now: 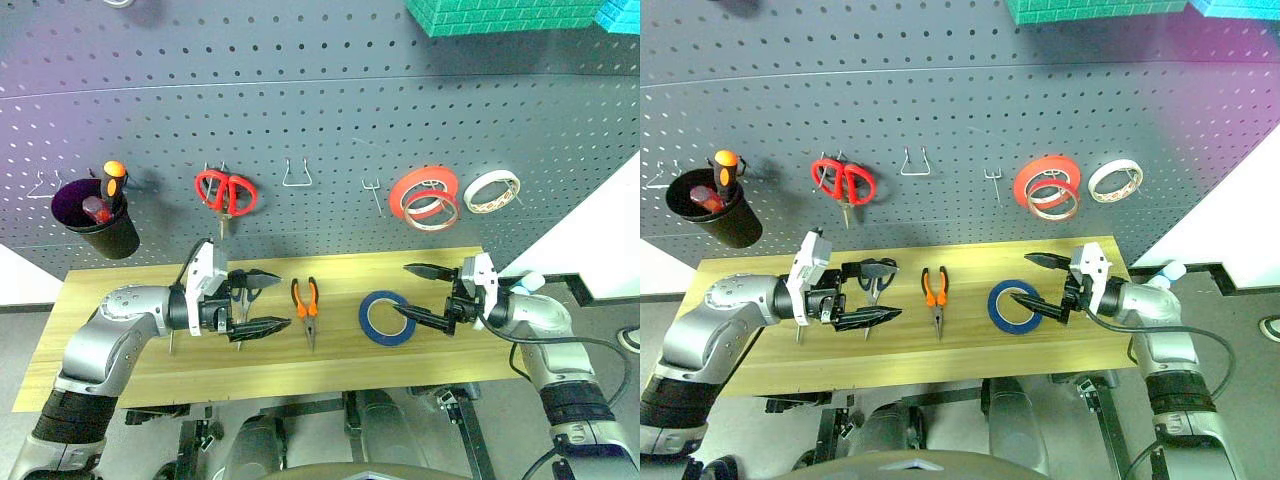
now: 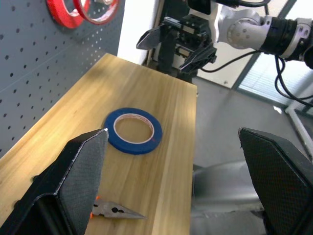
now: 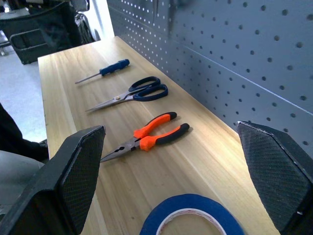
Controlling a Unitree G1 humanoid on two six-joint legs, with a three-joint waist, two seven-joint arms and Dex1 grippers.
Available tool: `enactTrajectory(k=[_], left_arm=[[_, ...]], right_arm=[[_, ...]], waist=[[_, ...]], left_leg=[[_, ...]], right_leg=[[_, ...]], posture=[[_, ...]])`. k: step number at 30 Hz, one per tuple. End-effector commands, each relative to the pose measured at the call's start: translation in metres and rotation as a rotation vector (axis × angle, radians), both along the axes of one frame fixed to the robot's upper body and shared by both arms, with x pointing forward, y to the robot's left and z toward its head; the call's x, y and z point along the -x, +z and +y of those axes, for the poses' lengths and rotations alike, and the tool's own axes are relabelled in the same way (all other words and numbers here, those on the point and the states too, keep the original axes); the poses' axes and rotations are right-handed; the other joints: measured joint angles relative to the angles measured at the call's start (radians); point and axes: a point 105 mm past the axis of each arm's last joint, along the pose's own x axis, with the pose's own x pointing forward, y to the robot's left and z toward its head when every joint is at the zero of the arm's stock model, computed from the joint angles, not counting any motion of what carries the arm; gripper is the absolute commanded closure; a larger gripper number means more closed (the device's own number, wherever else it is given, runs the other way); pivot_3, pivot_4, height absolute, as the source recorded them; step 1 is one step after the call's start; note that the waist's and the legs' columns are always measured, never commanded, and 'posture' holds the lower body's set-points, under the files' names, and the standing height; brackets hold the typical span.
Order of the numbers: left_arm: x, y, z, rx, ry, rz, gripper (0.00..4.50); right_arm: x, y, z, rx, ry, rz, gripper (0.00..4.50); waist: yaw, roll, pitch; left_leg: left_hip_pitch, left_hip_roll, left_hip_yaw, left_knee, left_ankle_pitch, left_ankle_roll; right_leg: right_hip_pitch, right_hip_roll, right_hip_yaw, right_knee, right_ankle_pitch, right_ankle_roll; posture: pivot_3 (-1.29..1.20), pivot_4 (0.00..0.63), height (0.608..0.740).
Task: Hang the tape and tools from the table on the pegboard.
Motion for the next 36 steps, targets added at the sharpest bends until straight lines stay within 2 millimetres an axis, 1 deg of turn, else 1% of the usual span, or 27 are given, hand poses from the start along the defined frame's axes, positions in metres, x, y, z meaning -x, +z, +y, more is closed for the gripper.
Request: enactTrajectory(k=[1, 5, 6, 8, 10, 14, 18, 19, 20, 22, 25, 28, 31, 33, 36], left_arm=[[-0.001, 0.01, 0.001, -0.04, -0.014, -0.087, 0.03], [0.0, 0.011, 0.003, -0.036, -0.002, -0.112, 0.03], [0.001, 0.011, 0.003, -0.036, -0.003, -0.114, 0.03], [0.001, 0.01, 0.004, -0.033, 0.007, -0.119, 0.03], [0.001, 0.009, 0.003, -0.029, 0.015, -0.117, 0.03], [0.001, 0.011, 0.003, -0.017, 0.031, -0.117, 0.03], [0.002, 0.014, 0.003, -0.01, 0.047, -0.121, 0.03], [0.002, 0.014, 0.003, -0.006, 0.05, -0.117, 0.03], [0.004, 0.013, 0.002, -0.006, 0.052, -0.114, 0.03], [0.005, 0.012, 0.002, -0.007, 0.055, -0.109, 0.03], [0.008, 0.012, 0.002, -0.003, 0.059, -0.098, 0.03], [0.01, 0.011, 0.002, -0.005, 0.062, -0.091, 0.03], [0.012, 0.009, 0.002, -0.005, 0.064, -0.086, 0.03], [0.012, 0.008, 0.001, -0.003, 0.067, -0.084, 0.03], [0.012, 0.008, 0.001, -0.003, 0.069, -0.084, 0.03]], right_arm=[[0.002, -0.002, 0.005, 0.068, 0.009, -0.054, 0.0], [0.007, -0.016, 0.01, 0.163, 0.033, -0.023, 0.0], [0.006, -0.017, 0.012, 0.178, 0.025, -0.019, 0.0], [0.004, -0.016, 0.017, 0.227, 0.02, -0.064, 0.0], [0.002, -0.015, 0.023, 0.232, 0.013, -0.059, 0.0], [0.004, -0.02, 0.026, 0.268, 0.019, -0.063, 0.0], [0.008, -0.033, 0.026, 0.314, 0.033, -0.026, 0.0], [0.008, -0.036, 0.026, 0.317, 0.034, -0.013, 0.0], [0.01, -0.041, 0.024, 0.336, 0.037, -0.001, 0.0], [0.011, -0.05, 0.019, 0.366, 0.025, 0.028, 0.0], [0.015, -0.061, 0.01, 0.465, 0.047, 0.006, 0.0], [0.013, -0.062, 0.007, 0.512, 0.047, -0.019, 0.0], [0.007, -0.069, -0.001, 0.607, 0.032, -0.03, 0.0], [0.002, -0.067, 0.0, 0.605, 0.012, -0.04, 0.0], [0.0, -0.068, 0.0, 0.643, 0.041, -0.065, 0.0]], waist=[[-0.001, 0.0, 0.001], [-0.001, 0.001, 0.004], [-0.001, 0.001, 0.006], [-0.002, 0.0, 0.01], [-0.001, -0.001, 0.019], [-0.001, -0.002, 0.037], [0.001, -0.005, 0.061], [0.001, -0.005, 0.065], [0.001, -0.005, 0.069], [0.001, -0.005, 0.078], [0.002, -0.005, 0.094], [0.002, -0.006, 0.111], [-0.001, -0.007, 0.12], [0.0, -0.007, 0.126], [0.001, -0.008, 0.134]], left_leg=[[0.0, 0.0, 0.0, 0.0, 0.0, 0.0], [0.0, 0.0, 0.0, 0.0, 0.0, 0.0], [0.0, 0.0, 0.0, 0.0, 0.0, 0.0], [0.0, 0.0, 0.0, 0.0, 0.0, 0.0], [0.0, 0.0, 0.001, 0.0, 0.0, 0.0], [0.0, 0.0, -0.001, 0.0, 0.0, 0.0], [-0.001, 0.0, -0.001, 0.0, 0.0, 0.0], [-0.001, 0.0, 0.0, 0.0, 0.0, 0.0], [-0.001, 0.0, 0.0, 0.0, 0.0, 0.0], [-0.001, -0.001, 0.0, 0.0, 0.0, 0.0], [-0.001, -0.001, 0.0, 0.0, 0.0, 0.0], [-0.001, -0.001, -0.001, 0.0, 0.0, 0.0], [-0.002, -0.001, -0.001, 0.0, 0.0, 0.0], [-0.002, -0.001, -0.001, -0.001, 0.0, 0.0], [-0.002, -0.001, -0.001, -0.001, 0.0, 0.0]], right_leg=[[0.0, 0.0, 0.0, 0.0, 0.0, 0.0], [0.0, 0.0, 0.0, 0.0, -0.001, -0.001], [-0.001, 0.0, 0.0, 0.0, -0.001, -0.001], [-0.001, 0.0, 0.0, 0.0, -0.001, -0.001], [-0.001, 0.0, 0.001, 0.001, -0.001, -0.001], [-0.002, 0.001, 0.001, 0.002, -0.001, -0.001], [-0.007, 0.001, 0.001, 0.004, -0.002, -0.002], [-0.008, 0.001, 0.002, 0.005, -0.002, -0.003], [-0.009, 0.001, 0.002, 0.006, -0.002, -0.003], [-0.01, 0.0, 0.003, 0.009, -0.003, -0.004], [-0.011, 0.0, 0.003, 0.012, -0.007, -0.006], [-0.012, 0.0, 0.003, 0.014, -0.008, -0.007], [-0.013, 0.0, 0.003, 0.015, -0.008, -0.006], [-0.013, 0.0, 0.004, 0.015, -0.008, -0.006], [-0.014, 0.0, 0.004, 0.015, -0.008, -0.006]], posture=[[-0.14, 0.19, 0.733], [-0.14, 0.196, 0.733], [-0.15, 0.201, 0.733], [-0.15, 0.214, 0.733], [-0.14, 0.227, 0.733], [-0.14, 0.253, 0.733], [-0.12, 0.284, 0.733], [-0.12, 0.284, 0.733], [-0.12, 0.299, 0.733], [-0.12, 0.309, 0.733], [-0.12, 0.324, 0.733], [-0.11, 0.333, 0.733], [-0.11, 0.338, 0.733], [-0.11, 0.342, 0.733], [-0.1, 0.344, 0.733]])
